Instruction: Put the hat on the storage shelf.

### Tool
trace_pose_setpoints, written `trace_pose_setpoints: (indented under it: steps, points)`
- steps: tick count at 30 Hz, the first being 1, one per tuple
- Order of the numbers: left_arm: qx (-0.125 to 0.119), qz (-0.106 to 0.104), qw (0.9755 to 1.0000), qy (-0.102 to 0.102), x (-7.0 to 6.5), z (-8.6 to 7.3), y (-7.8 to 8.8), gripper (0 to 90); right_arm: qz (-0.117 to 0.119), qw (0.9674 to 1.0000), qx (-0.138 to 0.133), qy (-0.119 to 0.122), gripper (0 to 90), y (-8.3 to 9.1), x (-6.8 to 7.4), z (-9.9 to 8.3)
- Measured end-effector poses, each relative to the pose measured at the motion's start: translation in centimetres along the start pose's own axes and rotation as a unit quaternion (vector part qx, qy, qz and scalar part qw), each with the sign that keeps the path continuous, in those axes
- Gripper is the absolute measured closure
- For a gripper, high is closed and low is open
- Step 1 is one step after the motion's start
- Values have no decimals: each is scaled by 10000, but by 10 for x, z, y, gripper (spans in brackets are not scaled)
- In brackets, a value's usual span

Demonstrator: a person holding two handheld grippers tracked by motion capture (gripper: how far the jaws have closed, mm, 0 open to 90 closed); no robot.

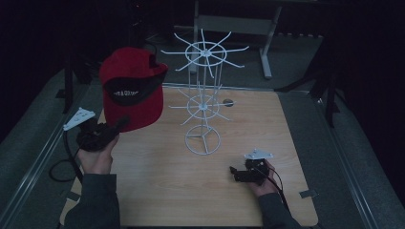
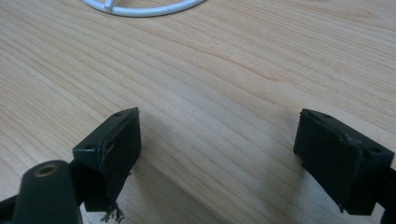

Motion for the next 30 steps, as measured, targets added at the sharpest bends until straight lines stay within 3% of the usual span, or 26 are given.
trace_pose_setpoints:
  steps: [30]
  points:
    - [-278, -58, 9996, 8, -6, 24, 9, 851, 1, 10000, 1, -2, 147, 0, 0, 0]
Point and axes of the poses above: each handheld gripper's, and its own axes: y roughly backward along the jaws, z roughly out of its top, x roughly to its left, the point moved 6 cm from there along -y, roughly forward along the jaws, and after that the axes turned 4 degrees about x, right-handed, at the moved point
